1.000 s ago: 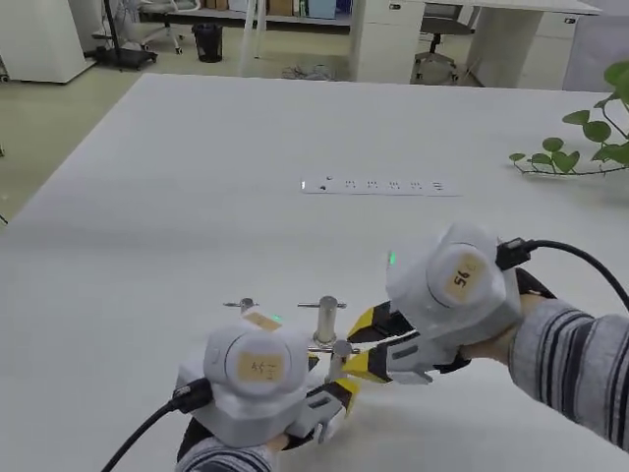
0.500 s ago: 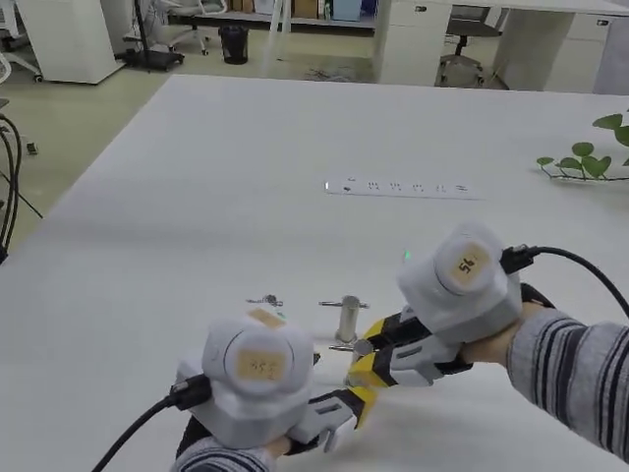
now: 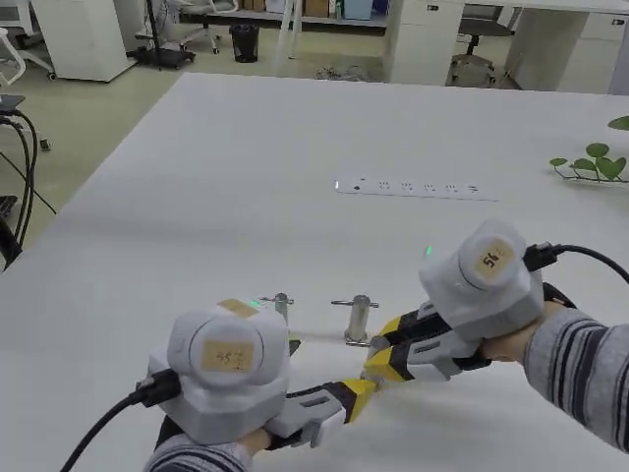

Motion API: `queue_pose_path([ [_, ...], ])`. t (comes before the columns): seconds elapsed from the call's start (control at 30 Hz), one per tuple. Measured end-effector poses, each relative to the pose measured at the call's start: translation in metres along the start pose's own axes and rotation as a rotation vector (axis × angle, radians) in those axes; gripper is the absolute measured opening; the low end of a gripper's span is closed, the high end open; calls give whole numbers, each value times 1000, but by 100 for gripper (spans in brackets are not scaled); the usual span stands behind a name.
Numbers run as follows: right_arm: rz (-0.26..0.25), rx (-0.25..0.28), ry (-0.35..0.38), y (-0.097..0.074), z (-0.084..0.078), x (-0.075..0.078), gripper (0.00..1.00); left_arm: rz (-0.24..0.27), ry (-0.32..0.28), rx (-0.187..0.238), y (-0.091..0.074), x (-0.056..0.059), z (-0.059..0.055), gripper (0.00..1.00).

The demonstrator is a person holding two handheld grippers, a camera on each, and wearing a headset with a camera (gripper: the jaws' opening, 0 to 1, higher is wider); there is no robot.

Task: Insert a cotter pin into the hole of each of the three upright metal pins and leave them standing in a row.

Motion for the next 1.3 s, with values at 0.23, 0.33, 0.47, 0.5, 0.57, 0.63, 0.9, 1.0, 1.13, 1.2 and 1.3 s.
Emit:
queue_pose_path([
  [0.23,-25,-16,5,-15,-6,11,9,29,-10,12,-6,-13,3,56],
  [0.33,-31,-27,-1,-22,-8,16,9,38,-19,17,-9,-18,3,59],
  [0.47,-45,-33,3,-31,-10,24,9,45,-33,23,-14,-25,2,60],
  [0.5,-47,-33,3,-32,-10,26,9,47,-36,24,-14,-26,2,60],
  [0.57,-53,-39,3,-35,-11,30,9,55,-38,24,-16,-29,1,62],
  [0.63,-58,-44,5,-37,-13,34,9,62,-40,24,-18,-33,0,62],
  [0.9,-65,-65,8,-41,-15,41,9,81,-63,46,-23,-45,1,68],
  [1.0,-71,-77,0,-42,-16,42,9,95,-60,45,-23,-49,1,69],
  [1.13,-63,-89,-3,-43,-17,44,9,103,-72,48,-24,-53,0,69],
  [1.2,-60,-96,-6,-43,-19,45,9,105,-69,47,-24,-55,0,70],
  [1.3,-56,-103,-3,-44,-21,47,9,101,-79,55,-24,-56,0,71],
])
Point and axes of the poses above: the centre of the closed fingertips' face, and the gripper's own axes: y roughly forward along the fingers, x roughly to its right, z roughly out of its top, the point moved 8 cm from there along -y, roughly backward along the fingers, and after that the axes turned 15 degrees about z, right-handed, at the moved point
